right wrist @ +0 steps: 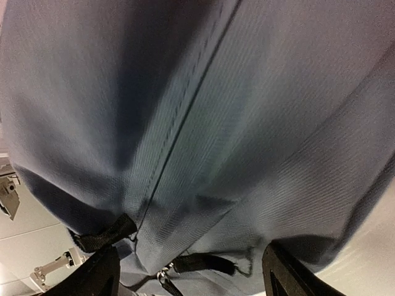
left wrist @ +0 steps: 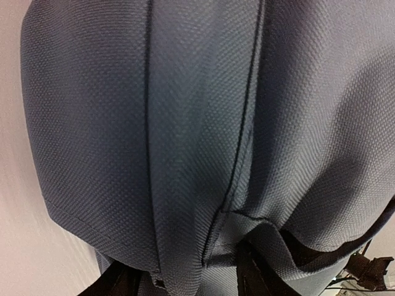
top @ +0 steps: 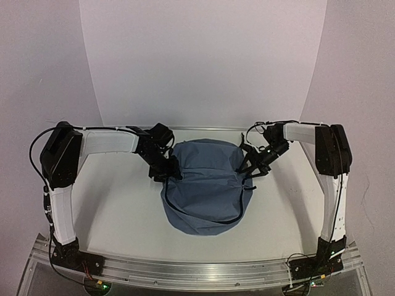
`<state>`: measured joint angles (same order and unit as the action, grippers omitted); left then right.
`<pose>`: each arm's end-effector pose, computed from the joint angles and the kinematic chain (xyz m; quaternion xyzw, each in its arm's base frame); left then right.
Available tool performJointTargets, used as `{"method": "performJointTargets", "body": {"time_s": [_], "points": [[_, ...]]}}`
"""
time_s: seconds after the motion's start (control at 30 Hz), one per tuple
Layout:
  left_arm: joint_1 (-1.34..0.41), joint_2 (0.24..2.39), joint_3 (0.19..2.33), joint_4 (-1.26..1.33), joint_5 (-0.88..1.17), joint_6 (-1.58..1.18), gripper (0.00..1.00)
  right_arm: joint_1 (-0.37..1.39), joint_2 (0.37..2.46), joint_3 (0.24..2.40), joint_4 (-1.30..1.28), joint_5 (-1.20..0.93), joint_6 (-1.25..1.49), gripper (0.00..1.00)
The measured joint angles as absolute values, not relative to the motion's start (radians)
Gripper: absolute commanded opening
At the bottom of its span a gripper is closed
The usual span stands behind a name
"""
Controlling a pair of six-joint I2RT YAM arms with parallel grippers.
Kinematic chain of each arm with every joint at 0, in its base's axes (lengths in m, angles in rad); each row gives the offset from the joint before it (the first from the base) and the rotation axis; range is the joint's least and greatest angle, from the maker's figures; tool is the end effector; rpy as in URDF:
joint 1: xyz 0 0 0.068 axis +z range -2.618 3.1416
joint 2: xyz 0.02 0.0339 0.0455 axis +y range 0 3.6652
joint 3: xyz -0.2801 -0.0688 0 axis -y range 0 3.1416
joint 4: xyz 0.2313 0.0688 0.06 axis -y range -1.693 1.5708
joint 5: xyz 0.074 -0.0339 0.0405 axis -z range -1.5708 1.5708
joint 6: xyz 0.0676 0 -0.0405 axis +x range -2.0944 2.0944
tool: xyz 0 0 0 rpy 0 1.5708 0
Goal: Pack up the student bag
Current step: Adjust the student bag at the center of the board, then reset both arms
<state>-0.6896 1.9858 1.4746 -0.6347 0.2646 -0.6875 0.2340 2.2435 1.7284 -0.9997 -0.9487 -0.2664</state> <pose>0.3139 -0.2818 0.1821 0.0288 0.9689 -0.2324 0.0795 0.4072 0.1535 0.1576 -0.2326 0.8584 0.4561 0.0323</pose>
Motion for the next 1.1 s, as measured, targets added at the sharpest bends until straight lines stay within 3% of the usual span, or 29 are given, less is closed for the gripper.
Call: {"method": "performJointTargets", "body": {"time_s": [0.17, 0.3, 0.4, 0.47, 0.5, 0.73, 0.97, 1.1], "points": [[-0.758, 1.936, 1.405, -0.642, 0.257, -0.724, 0.54, 0.278, 2.15, 1.527, -0.994, -0.956, -0.293, 0.79], [-0.778, 1.907, 1.369, -0.659, 0.269, -0.744, 0.62, 0.29, 2.095, 1.451, -1.01, -0.948, -0.302, 0.8], [-0.779, 1.905, 1.371, -0.678, 0.267, -0.749, 0.74, 0.296, 2.084, 1.453, -1.014, -0.935, -0.301, 0.83], [-0.777, 1.905, 1.386, -0.706, 0.258, -0.743, 0.97, 0.296, 2.075, 1.466, -1.023, -0.929, -0.299, 0.84], [-0.775, 1.905, 1.402, -0.733, 0.251, -0.735, 0.99, 0.297, 2.068, 1.477, -1.028, -0.928, -0.299, 0.85], [-0.684, 1.905, 1.574, -0.841, 0.291, -0.704, 1.0, 0.304, 1.884, 1.541, -1.048, -0.94, -0.314, 0.98], [-0.466, 1.895, 1.803, -0.846, 0.264, -0.681, 1.0, 0.258, 1.822, 1.753, -1.032, -0.833, -0.295, 0.98], [-0.38, 1.838, 1.829, -0.848, 0.223, -0.659, 1.0, 0.193, 1.788, 1.755, -0.937, -0.697, -0.264, 0.98]]}}
